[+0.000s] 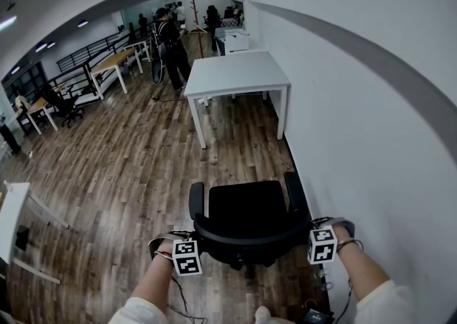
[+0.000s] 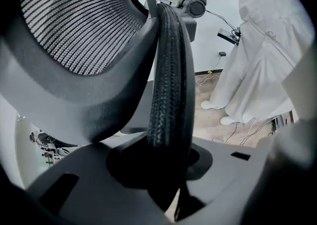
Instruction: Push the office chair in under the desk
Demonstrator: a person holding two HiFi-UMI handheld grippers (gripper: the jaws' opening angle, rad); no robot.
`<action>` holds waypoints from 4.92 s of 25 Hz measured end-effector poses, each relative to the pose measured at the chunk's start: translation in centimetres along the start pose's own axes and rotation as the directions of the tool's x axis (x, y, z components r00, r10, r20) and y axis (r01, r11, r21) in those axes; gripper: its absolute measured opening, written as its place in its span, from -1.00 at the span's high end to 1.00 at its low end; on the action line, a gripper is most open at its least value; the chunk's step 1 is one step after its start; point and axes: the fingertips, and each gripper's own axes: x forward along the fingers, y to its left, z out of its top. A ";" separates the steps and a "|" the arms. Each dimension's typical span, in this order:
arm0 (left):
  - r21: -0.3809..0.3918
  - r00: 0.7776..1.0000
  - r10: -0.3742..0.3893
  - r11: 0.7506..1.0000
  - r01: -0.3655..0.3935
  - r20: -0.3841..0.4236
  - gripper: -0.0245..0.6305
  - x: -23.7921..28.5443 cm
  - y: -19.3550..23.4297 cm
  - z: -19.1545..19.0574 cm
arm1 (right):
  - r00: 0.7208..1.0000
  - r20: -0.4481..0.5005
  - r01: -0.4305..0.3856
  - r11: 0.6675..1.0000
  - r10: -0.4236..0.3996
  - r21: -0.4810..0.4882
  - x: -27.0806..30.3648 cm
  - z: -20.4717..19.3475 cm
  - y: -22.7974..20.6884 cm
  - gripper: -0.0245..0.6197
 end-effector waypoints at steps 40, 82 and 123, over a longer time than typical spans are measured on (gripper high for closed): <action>0.009 1.000 0.011 1.000 -0.011 0.022 0.60 3.3 9.9 0.7 | 1.000 -0.009 0.005 1.000 -0.005 0.008 2.9 -2.0 -9.3 0.56; 0.054 1.000 0.001 0.999 -0.002 0.020 0.60 7.6 23.7 -2.1 | 0.999 -0.013 0.031 0.998 -0.030 0.059 8.4 -1.4 -21.8 0.55; 0.042 0.999 0.023 0.999 -0.025 0.030 0.59 11.4 36.0 -1.8 | 0.999 -0.008 0.041 0.998 -0.041 0.047 11.8 -3.1 -33.9 0.55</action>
